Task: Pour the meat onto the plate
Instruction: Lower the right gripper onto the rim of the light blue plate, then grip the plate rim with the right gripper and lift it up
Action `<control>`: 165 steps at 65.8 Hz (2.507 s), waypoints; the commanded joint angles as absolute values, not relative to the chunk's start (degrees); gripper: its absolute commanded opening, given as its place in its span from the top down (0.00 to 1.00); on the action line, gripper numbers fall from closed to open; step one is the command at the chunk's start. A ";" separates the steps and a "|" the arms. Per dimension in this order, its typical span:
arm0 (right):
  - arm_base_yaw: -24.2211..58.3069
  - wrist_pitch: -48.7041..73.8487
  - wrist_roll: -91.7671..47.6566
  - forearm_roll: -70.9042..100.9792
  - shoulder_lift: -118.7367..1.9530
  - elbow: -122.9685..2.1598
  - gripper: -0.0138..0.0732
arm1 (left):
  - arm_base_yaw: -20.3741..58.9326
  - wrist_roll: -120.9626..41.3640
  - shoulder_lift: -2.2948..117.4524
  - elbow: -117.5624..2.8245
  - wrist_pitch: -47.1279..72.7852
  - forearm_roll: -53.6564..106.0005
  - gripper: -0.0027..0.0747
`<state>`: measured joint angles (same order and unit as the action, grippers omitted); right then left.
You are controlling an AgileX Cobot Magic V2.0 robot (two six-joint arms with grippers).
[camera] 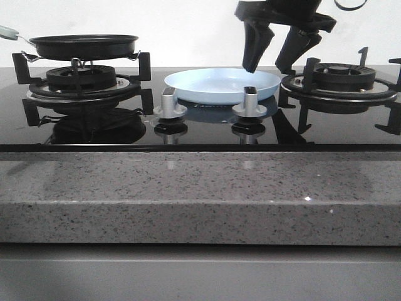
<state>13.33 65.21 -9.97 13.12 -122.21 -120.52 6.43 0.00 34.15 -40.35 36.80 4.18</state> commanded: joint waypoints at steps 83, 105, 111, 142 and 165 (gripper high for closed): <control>13.03 59.71 -2.95 13.81 -122.89 -125.83 0.91 | 6.87 0.00 34.56 -41.81 32.43 3.80 0.33; 12.48 60.48 0.00 21.05 -116.62 -124.89 0.92 | 6.87 0.00 34.56 -41.81 32.43 3.71 0.33; 12.48 58.19 0.00 23.23 -113.82 -121.37 0.92 | 6.87 0.00 34.56 -41.81 32.43 3.38 0.33; 12.55 47.24 -3.06 24.89 -91.93 -91.26 0.92 | 6.87 0.00 34.56 -41.81 32.33 3.10 0.33; 12.67 43.11 -3.47 26.67 -84.90 -75.03 0.92 | 6.87 0.00 34.56 -41.81 32.33 3.10 0.33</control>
